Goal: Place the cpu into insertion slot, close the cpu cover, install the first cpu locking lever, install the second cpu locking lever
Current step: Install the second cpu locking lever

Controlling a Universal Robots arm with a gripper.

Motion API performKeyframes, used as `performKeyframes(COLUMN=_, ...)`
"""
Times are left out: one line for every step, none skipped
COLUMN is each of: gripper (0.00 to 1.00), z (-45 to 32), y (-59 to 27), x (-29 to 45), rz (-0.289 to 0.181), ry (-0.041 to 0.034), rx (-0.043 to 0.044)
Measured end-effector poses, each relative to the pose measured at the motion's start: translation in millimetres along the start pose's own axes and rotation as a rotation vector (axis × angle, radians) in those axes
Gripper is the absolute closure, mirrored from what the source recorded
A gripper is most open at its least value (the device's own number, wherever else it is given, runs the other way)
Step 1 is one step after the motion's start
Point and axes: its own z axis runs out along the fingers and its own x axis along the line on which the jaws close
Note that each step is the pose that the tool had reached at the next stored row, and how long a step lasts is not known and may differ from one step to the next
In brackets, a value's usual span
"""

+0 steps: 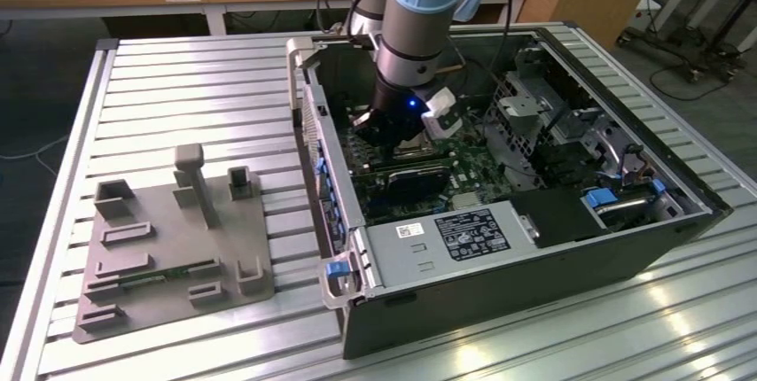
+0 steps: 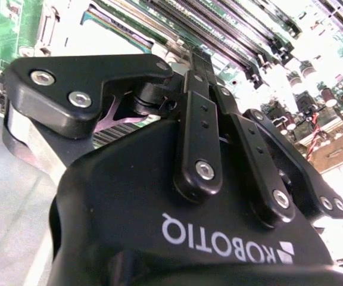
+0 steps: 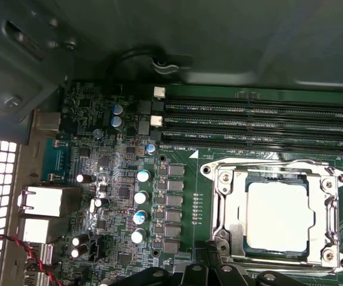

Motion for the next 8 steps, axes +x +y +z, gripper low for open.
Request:
performKeyframes(gripper=0.90, z=0.0, y=0.0, x=0.2, rz=0.000, ry=0.0000, rx=0.0000)
performKeyframes(gripper=0.90, z=0.0, y=0.0, x=0.3, rz=0.000, ry=0.0001, rx=0.0000)
performKeyframes(gripper=0.90, z=0.0, y=0.0, x=0.3, rz=0.000, ry=0.0001, rx=-0.0002)
performKeyframes(gripper=0.90, z=0.0, y=0.0, x=0.3, rz=0.000, ry=0.0001, rx=-0.0006)
performKeyframes(gripper=0.90, z=-0.1, y=-0.1, x=0.4, rz=0.000, ry=0.0001, rx=-0.0021)
performKeyframes(gripper=0.90, z=-0.1, y=-0.1, x=0.4, rz=0.000, ry=0.0000, rx=-0.0052)
performKeyframes(gripper=0.90, z=0.0, y=-0.1, x=0.4, rz=0.000, ry=-0.0003, rx=-0.0105)
performKeyframes(gripper=0.90, z=0.1, y=-0.1, x=0.4, rz=0.000, ry=-0.0006, rx=-0.0161)
